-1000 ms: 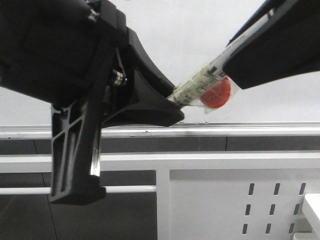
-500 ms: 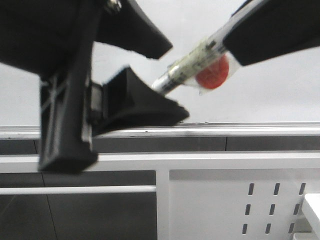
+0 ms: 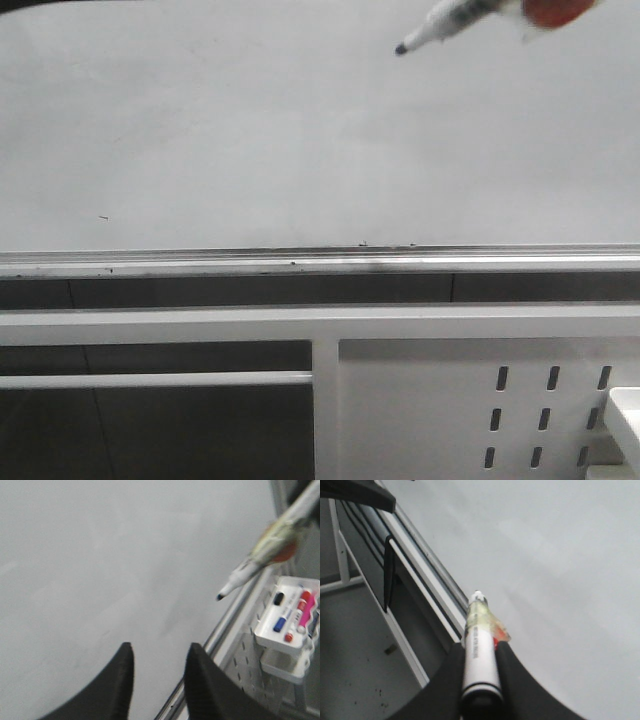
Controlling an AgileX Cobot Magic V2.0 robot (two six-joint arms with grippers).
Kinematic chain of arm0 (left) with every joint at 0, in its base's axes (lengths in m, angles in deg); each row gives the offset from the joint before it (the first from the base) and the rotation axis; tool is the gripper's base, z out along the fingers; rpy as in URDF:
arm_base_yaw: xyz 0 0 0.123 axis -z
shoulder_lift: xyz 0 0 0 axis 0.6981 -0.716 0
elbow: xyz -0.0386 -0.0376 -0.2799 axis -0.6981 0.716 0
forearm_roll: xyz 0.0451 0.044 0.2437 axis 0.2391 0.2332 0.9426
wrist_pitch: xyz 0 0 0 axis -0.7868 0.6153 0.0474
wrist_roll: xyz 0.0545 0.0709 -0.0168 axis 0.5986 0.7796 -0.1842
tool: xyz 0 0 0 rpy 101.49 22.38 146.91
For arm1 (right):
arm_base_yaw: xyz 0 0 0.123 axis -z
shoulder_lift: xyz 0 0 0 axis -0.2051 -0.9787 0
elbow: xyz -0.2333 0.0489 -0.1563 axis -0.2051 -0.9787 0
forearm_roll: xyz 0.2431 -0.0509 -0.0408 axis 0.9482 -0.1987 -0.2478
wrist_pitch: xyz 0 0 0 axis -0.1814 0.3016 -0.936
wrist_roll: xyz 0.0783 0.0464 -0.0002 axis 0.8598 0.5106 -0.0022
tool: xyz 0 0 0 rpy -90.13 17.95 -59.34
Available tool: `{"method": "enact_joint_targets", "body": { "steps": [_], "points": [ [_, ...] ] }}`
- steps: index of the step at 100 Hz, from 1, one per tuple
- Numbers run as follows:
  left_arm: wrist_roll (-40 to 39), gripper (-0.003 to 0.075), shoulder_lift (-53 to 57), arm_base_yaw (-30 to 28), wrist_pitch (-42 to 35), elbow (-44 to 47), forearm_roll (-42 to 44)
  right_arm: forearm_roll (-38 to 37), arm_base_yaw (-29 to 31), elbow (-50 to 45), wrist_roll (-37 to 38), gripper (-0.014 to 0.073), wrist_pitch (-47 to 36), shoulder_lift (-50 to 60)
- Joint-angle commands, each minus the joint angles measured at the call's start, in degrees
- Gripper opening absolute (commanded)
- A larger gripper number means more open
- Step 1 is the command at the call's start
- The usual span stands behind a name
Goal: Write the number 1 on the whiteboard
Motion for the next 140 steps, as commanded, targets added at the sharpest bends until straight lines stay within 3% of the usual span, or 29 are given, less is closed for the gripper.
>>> {"method": "enact_joint_targets", "body": {
  "steps": [1,23,32,44,66,123,140],
  "points": [
    [-0.52,-0.0017,4.58,-1.96,-8.62,2.44,-7.31,-0.37,0.38,1.06,1.61,-0.0069,-6.08,2.46],
    [-0.52,-0.002,15.08,-2.52,-25.71,13.25,-18.94,-0.37,0.38,-5.44,7.14,-0.0069,-16.43,4.7],
    [-0.52,-0.002,18.72,-2.52,-29.18,16.16,-20.14,-0.37,0.47,-8.91,9.33,-0.0064,-22.73,4.46],
    [-0.52,-0.002,21.68,-2.52,-29.19,17.94,-20.61,1.12,1.96,-11.58,10.0,-0.0048,-28.72,3.4],
    [-0.52,-0.002,22.15,-2.52,-29.27,18.51,-24.32,4.61,10.99,-11.63,10.0,-0.0048,-35.02,-2.85],
    [-0.52,-0.002,22.15,-2.52,-32.31,18.51,-24.32,4.4,11.47,-11.41,8.84,-0.0049,-40.4,-13.93],
    [-0.52,-0.002,22.15,-2.52,-32.66,18.51,-24.32,4.4,14.44,-11.41,8.69,-0.005,-42.21,-19.19]
  ]
}}
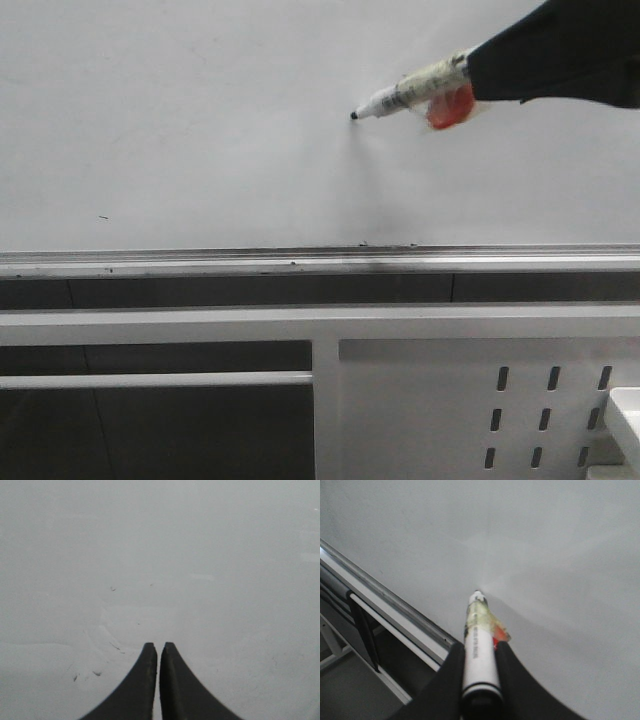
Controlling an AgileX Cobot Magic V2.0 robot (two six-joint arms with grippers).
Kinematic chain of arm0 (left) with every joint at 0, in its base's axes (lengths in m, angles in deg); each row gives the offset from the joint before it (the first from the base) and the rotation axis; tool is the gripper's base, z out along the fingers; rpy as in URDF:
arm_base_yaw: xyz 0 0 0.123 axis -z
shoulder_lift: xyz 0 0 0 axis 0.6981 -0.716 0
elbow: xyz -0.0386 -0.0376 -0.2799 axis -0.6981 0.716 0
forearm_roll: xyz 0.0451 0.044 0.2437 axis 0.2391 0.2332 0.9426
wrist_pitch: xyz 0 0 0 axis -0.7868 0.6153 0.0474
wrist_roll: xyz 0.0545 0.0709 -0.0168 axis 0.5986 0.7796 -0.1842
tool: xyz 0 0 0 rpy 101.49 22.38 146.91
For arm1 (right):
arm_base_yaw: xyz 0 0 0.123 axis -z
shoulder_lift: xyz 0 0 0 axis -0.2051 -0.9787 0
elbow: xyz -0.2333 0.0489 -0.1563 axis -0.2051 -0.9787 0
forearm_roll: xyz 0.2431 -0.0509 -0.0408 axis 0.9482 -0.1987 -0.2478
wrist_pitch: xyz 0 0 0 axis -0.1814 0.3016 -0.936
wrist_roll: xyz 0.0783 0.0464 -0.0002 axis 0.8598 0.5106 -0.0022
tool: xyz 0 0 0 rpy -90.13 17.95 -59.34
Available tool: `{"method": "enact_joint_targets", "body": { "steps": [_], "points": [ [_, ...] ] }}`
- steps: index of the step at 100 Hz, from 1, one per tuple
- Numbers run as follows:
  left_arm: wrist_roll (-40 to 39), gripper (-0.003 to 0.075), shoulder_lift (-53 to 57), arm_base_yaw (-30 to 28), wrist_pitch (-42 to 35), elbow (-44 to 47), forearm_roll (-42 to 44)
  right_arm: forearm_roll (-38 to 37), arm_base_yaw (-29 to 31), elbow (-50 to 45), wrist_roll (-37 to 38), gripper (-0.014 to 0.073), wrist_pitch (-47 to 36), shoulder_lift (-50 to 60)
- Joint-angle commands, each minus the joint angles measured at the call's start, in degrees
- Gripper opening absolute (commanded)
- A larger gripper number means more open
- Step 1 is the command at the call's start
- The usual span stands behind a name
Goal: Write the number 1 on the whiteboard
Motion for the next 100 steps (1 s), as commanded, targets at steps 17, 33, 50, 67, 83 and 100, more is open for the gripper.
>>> {"method": "enact_joint_targets", "body": {
  "steps": [17,33,50,67,83,100],
  "points": [
    [-0.52,-0.002,-0.28,-0.07,-3.34,-1.48,1.8,-0.34,2.83,1.67,-0.81,-0.005,-6.86,-7.04],
    [-0.52,-0.002,-0.28,-0.07,-3.41,-1.48,1.91,-0.11,2.83,1.67,-0.81,-0.005,-7.09,-9.53],
    [-0.52,-0.002,-0.28,-0.07,-3.41,-1.48,2.03,-0.11,2.19,1.67,0.15,-0.0052,-7.95,-8.82],
    [-0.52,-0.002,-0.28,-0.07,4.32,-1.48,12.88,-0.11,-6.21,1.67,1.3,-0.0077,-1.22,-3.57],
    [-0.72,-0.0019,-0.28,-0.07,9.72,-2.21,16.65,-0.11,-16.15,5.35,1.3,-0.0077,13.38,0.14],
    [-0.72,0.0046,-1.37,-0.07,21.38,-3.2,26.35,-0.11,-19.15,13.27,1.3,-0.0077,29.93,0.02]
  ]
}}
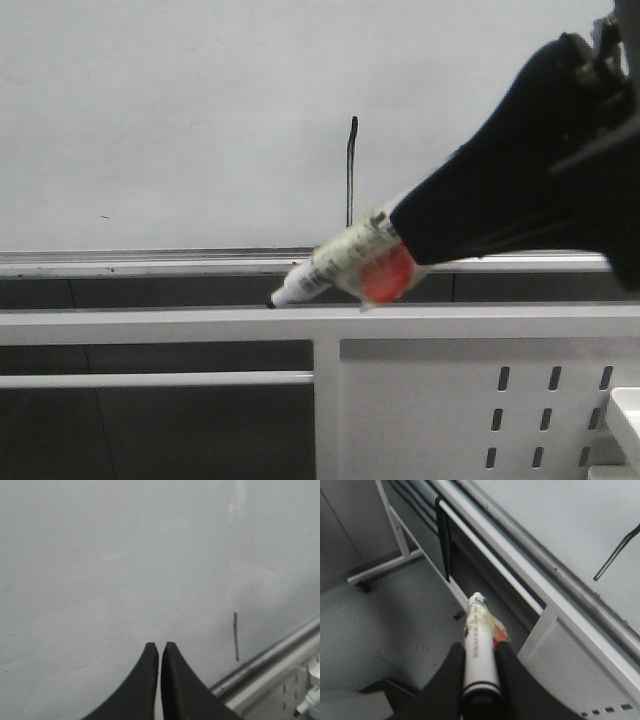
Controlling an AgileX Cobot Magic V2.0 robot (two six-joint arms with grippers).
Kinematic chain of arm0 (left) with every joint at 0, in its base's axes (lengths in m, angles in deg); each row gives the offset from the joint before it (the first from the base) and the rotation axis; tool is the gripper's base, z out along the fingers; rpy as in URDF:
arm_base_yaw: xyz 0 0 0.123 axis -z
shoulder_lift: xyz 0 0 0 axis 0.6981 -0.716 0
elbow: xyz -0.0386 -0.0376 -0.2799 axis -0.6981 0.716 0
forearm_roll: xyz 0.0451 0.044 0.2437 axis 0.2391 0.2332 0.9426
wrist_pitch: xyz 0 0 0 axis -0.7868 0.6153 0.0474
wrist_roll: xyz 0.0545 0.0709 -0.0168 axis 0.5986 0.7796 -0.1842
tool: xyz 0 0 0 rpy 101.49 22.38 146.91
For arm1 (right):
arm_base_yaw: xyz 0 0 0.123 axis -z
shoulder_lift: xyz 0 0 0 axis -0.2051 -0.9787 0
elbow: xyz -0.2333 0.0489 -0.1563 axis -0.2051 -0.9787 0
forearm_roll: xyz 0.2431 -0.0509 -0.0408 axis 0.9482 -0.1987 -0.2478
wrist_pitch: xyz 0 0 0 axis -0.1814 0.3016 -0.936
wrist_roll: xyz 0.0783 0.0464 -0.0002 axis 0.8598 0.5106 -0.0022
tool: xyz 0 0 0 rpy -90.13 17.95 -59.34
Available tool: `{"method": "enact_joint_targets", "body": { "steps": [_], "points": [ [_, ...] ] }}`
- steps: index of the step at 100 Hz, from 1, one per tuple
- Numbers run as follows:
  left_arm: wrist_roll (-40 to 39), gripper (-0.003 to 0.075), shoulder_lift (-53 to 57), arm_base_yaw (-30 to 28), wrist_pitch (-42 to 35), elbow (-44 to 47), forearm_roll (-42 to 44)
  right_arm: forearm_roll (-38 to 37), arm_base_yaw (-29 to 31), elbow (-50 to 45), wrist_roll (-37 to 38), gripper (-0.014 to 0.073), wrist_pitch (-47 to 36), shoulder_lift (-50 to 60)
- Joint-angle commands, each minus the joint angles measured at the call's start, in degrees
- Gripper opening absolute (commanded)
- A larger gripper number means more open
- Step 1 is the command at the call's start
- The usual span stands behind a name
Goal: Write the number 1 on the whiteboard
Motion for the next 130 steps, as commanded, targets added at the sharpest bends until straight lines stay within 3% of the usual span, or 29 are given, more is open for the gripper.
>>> {"method": "enact_joint_targets", "body": {
  "steps": [1,18,25,44,64,79,130],
  "points": [
    [-0.61,0.0054,-1.37,-0.07,2.63,-2.45,5.43,-0.14,-0.66,5.73,0.22,-0.0077,4.47,0.88],
    [-0.61,0.0312,-6.43,0.66,3.77,-2.7,10.28,-2.68,-0.66,14.12,0.22,-0.0077,12.58,0.65],
    [-0.61,0.0349,-9.2,1.83,3.49,-3.14,12.71,-4.42,-0.66,17.21,0.22,-0.0077,16.22,-0.05],
    [-0.61,0.0323,-19.47,6.64,-0.73,-6.25,14.86,-4.7,-0.66,22.81,-1.24,-0.0077,24.47,-4.62],
    [-0.61,0.0315,-32.05,9.4,-4.91,-10.96,16.08,-3.7,-0.73,23.33,-2.3,-0.0077,23.86,-6.43],
    [-0.67,0.0316,-38.49,10.79,-12.17,-13.43,16.29,-1.54,-0.73,24.71,-3.46,-0.0077,24.15,-6.43],
    [-2.41,0.0314,-42.32,11.94,-18.25,-14.98,16.91,-0.33,-3.17,26.39,-3.82,-0.0077,20.91,-6.81]
  ]
}}
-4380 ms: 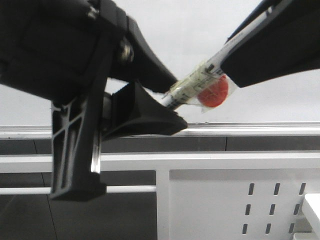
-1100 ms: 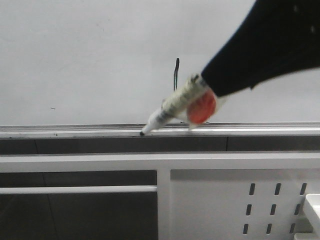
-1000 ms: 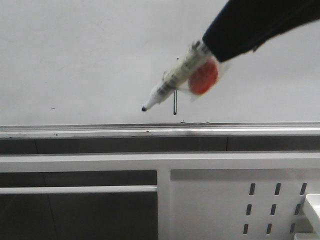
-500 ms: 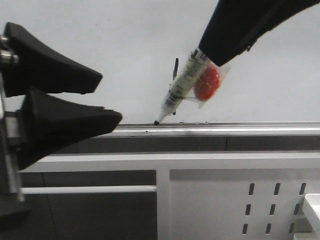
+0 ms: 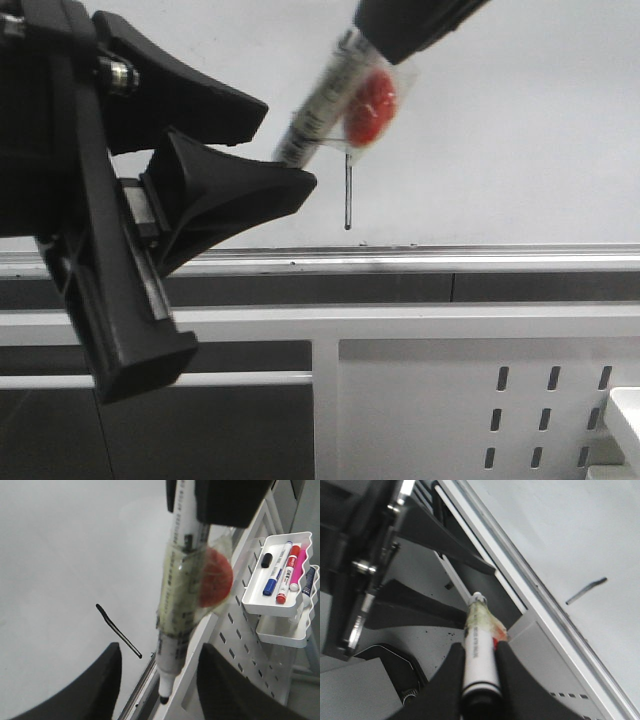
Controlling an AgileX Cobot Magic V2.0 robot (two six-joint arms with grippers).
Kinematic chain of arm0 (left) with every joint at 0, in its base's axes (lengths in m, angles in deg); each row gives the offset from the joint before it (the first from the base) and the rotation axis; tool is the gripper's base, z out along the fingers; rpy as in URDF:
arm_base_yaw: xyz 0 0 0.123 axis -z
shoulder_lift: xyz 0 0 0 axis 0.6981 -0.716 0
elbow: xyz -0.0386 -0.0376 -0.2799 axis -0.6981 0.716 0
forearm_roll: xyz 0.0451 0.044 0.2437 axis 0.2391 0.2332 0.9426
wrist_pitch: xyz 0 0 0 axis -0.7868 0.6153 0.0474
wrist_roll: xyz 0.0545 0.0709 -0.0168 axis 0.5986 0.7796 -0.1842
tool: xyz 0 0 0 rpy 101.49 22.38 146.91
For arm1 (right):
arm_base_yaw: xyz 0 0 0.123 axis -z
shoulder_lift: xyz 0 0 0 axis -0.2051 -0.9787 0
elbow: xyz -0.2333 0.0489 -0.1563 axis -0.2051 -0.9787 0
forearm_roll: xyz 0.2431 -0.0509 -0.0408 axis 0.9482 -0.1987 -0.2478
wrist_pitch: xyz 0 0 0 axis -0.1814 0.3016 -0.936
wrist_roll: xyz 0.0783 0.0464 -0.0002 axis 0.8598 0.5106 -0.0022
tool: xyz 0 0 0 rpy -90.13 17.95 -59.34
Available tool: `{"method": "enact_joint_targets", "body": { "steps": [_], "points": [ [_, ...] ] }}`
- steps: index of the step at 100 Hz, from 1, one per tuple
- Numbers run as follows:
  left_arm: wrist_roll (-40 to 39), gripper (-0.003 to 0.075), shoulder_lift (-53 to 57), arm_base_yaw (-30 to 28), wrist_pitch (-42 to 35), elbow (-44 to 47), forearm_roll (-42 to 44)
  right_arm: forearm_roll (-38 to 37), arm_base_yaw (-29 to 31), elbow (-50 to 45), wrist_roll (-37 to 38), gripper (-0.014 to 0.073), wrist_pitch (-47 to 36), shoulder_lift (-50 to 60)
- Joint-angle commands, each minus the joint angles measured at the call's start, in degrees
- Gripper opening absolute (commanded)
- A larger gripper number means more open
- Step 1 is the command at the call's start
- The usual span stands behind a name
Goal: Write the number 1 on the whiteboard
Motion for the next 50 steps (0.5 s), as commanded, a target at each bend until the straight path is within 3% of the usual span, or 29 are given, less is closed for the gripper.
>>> {"method": "enact_joint_targets", "body": {
  "steps": [1,35,50],
  "points": [
    [-0.77,0.0314,0.9,0.42,-5.03,-1.97,0.51,-0.26,-1.1,1.98,-0.66,-0.0077,-4.44,0.4],
    [-0.77,0.0309,0.9,0.42,-4.92,-1.97,0.51,-0.26,-1.52,1.98,-0.66,-0.0077,-4.28,-0.55],
    [-0.77,0.0232,0.9,0.42,-4.4,-1.97,0.51,-0.36,-1.41,1.98,-0.66,-0.0077,-4.64,-0.55]
  ]
}}
